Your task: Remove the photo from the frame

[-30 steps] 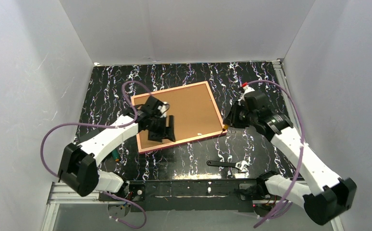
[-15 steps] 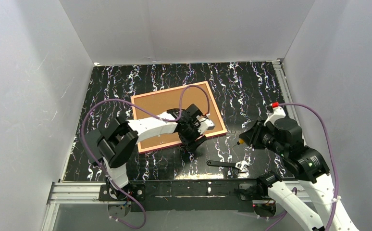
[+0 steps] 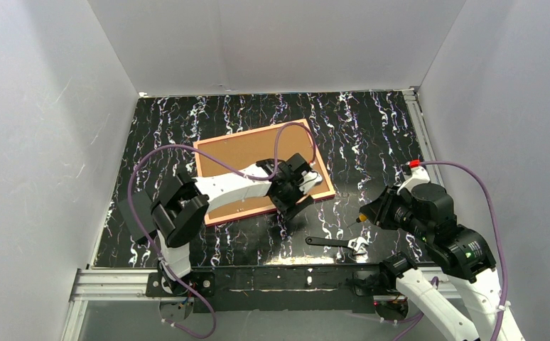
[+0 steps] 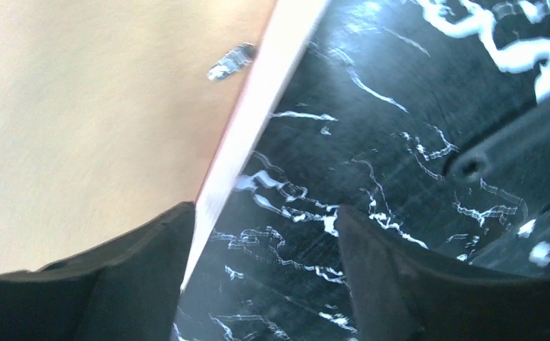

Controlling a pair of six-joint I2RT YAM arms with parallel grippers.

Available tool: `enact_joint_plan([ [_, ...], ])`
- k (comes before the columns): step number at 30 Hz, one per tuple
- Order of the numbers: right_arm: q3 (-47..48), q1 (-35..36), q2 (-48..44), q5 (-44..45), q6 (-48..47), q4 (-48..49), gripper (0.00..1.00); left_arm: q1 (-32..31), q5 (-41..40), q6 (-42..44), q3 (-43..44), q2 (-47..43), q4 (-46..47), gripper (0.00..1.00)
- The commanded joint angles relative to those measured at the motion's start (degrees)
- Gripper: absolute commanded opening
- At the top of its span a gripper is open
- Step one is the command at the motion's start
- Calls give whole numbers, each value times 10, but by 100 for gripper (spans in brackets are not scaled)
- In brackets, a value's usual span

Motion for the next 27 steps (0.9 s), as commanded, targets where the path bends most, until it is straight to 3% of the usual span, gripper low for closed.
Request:
enact_joint_plan([
  [1,-2,-1,-5,-3,16,25,1,17,-198,-296,51,-45,-231,85],
  [5,0,-1,4,-8,14,25,1,51,-164,-461,21,-88,-276,97],
  [11,5,-1,4,-9,10,21,1,122,-122,-676,8,-109,-339,98],
  [15,3,-1,0,-11,11,20,1,141,-129,-829,-76,-158,-303,90],
  [19,-1,-1,-7,-12,15,19,1,143,-117,-966,-146,-188,-251,93],
  [22,-6,-1,-9,-13,15,22,1,144,-82,-1024,-179,-174,-184,98],
  [27,-6,-1,-8,-13,12,17,1,144,-87,-1076,-224,-157,-99,97],
])
